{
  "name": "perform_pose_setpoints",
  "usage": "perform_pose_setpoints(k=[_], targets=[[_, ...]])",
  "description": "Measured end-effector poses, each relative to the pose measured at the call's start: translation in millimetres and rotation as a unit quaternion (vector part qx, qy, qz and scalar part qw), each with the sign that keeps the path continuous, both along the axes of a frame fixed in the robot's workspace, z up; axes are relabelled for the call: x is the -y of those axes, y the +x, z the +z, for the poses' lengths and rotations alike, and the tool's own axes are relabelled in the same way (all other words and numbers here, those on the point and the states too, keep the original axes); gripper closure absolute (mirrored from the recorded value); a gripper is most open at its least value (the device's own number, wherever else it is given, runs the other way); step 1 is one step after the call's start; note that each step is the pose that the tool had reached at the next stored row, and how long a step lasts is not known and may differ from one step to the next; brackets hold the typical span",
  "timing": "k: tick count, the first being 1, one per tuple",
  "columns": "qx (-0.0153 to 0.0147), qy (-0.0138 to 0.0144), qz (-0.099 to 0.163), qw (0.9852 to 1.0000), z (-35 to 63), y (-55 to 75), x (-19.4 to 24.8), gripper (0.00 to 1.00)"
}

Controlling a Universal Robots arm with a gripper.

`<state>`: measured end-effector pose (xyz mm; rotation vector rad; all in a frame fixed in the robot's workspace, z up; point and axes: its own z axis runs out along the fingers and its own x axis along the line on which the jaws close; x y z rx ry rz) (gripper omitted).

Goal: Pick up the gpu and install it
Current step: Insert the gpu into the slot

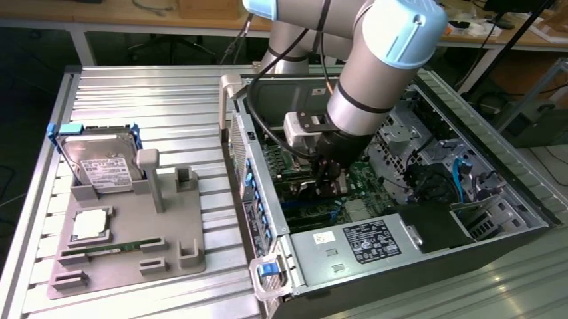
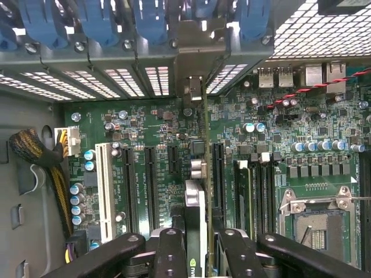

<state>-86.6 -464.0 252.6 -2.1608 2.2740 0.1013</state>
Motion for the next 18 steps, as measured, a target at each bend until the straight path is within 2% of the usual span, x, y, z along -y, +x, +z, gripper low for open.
perform_pose_setpoints(k=[10,18], targets=[[0.0,-0.0001,0.001,1.0,0.1,2.1,0.9,0.73],[-0.0009,-0.0003,0.001,1.0,4.2,6.4,0.8,0.73]])
